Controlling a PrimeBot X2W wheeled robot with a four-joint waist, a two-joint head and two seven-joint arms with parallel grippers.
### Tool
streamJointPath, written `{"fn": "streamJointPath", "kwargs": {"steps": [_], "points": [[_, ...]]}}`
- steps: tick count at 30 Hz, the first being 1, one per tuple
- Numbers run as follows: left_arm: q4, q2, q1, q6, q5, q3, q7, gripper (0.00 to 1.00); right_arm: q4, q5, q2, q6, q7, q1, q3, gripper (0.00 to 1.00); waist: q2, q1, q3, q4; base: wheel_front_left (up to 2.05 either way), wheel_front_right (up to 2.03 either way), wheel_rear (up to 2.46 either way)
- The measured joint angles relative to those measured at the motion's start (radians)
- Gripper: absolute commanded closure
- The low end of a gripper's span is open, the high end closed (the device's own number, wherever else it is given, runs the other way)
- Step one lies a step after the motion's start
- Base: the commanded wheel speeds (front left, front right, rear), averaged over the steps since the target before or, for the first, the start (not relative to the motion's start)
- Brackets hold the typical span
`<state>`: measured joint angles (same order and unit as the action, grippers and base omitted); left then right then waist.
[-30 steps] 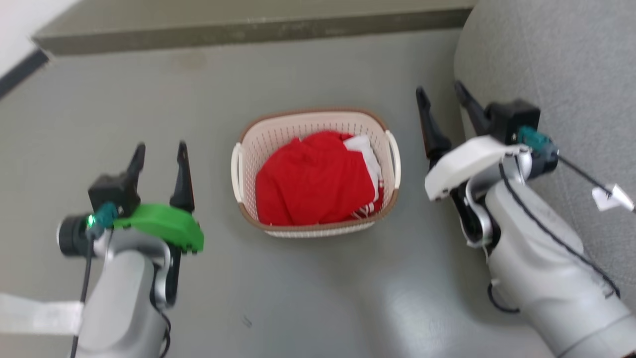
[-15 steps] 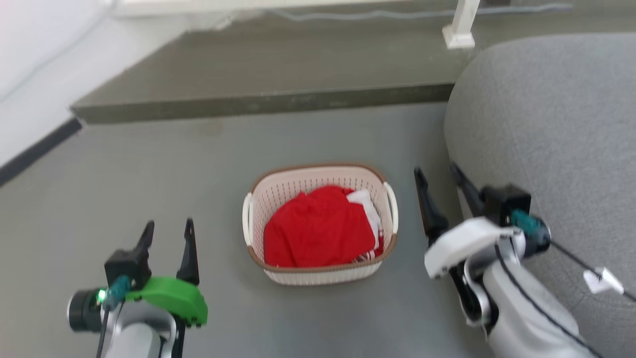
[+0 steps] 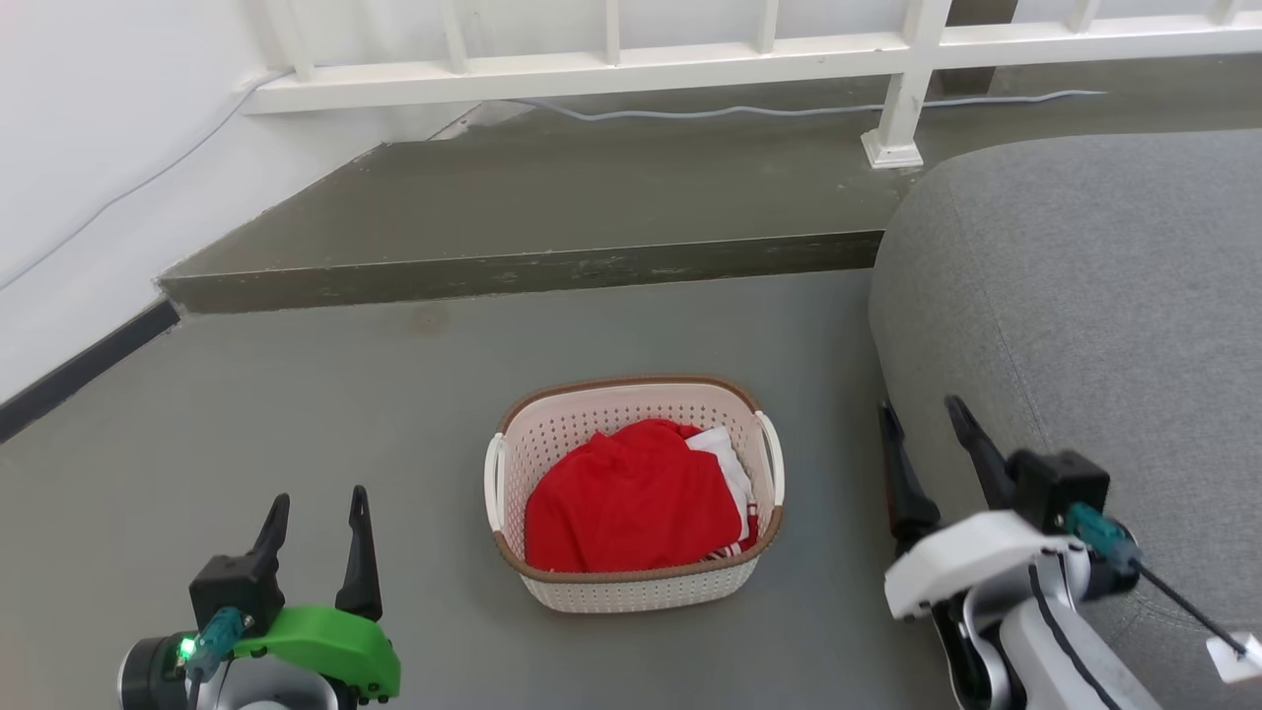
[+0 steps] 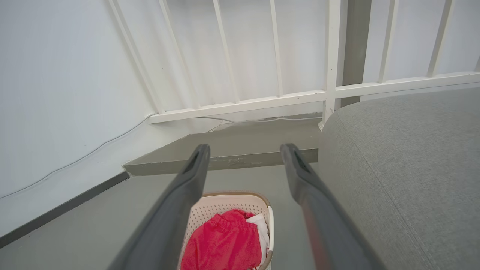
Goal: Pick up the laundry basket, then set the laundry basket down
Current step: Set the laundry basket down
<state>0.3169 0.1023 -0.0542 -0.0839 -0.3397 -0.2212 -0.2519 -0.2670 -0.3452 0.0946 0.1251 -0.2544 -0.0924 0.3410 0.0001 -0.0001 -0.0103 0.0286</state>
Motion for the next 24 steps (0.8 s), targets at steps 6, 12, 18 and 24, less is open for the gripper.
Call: {"fn": "streamJointPath", "kwargs": {"steps": [6,12,18,24], "points": [[-0.012,0.0,0.023,0.0,0.004,0.005,0.0,0.0,0.018,0.025,-0.013,0.0,0.0,0.056,-0.019,0.0,0.0,0.0,-0.002,-0.004,0.0,0.0,0.0],[-0.031,-0.005,0.04,0.0,0.01,0.012,0.0,0.0,0.045,0.048,-0.024,0.0,0.0,0.083,-0.041,0.0,0.0,0.0,0.003,-0.007,0.0,0.0,0.0],[-0.044,-0.009,0.045,0.0,0.011,0.02,0.0,0.0,0.067,0.057,-0.031,0.0,0.0,0.101,-0.054,0.0,0.0,0.0,0.009,-0.012,0.0,0.0,0.0],[-0.057,-0.015,0.05,0.0,0.013,0.021,0.0,0.0,0.075,0.066,-0.033,0.0,0.0,0.113,-0.062,0.0,0.0,0.0,0.014,-0.013,0.0,0.0,0.0]]}}
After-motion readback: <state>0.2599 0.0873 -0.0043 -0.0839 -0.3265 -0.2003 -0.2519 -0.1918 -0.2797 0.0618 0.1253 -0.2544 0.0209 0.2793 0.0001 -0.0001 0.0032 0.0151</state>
